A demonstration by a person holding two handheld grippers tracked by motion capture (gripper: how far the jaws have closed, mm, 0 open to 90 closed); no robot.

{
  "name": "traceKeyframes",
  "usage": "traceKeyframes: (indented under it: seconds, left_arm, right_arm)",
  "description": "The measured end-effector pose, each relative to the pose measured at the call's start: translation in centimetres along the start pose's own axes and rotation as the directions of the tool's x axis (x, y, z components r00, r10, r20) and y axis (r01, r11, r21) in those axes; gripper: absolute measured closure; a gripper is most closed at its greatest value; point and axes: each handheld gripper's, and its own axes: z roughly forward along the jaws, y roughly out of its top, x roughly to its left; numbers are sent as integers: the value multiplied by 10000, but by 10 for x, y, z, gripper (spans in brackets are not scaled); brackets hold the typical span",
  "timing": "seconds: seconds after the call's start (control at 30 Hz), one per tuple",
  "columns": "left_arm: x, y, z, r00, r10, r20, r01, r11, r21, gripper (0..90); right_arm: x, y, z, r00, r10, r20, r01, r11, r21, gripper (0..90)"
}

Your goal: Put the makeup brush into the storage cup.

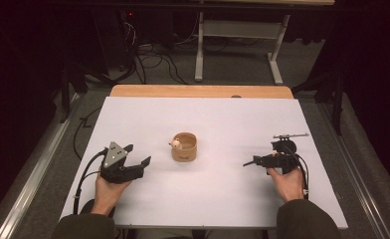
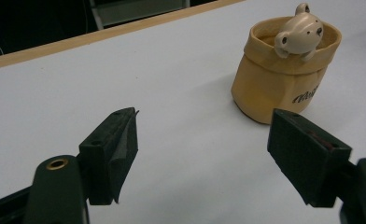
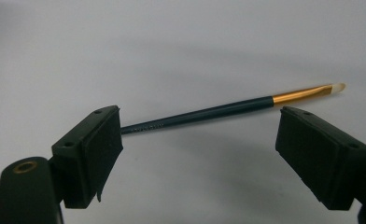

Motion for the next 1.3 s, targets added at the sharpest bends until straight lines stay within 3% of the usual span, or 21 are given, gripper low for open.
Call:
traceKeyframes:
  seconds: [0.2,0.6,0.77,1.07,1.3]
  left_arm:
    - [1,0,-1,10000,31,0,-31,10000,-38,249]
    - [0,0,-2,10000,36,-5,-36,10000,-69,249]
    - [-2,0,-4,9999,105,25,-104,9999,-130,249]
    - [-3,0,-5,9999,131,73,-129,9997,-193,248]
    - [-3,0,-5,9999,135,69,-133,9997,-217,247]
  right_arm:
    - [4,11,-1,9997,-151,169,148,9996,233,161]
    - [2,25,6,9992,107,380,-148,9939,1097,161]
    - [2,26,10,9988,83,490,-157,9883,1520,162]
    - [0,32,18,9955,389,859,-578,9713,2308,166]
    - [-4,35,22,9934,727,888,-943,9582,2703,166]
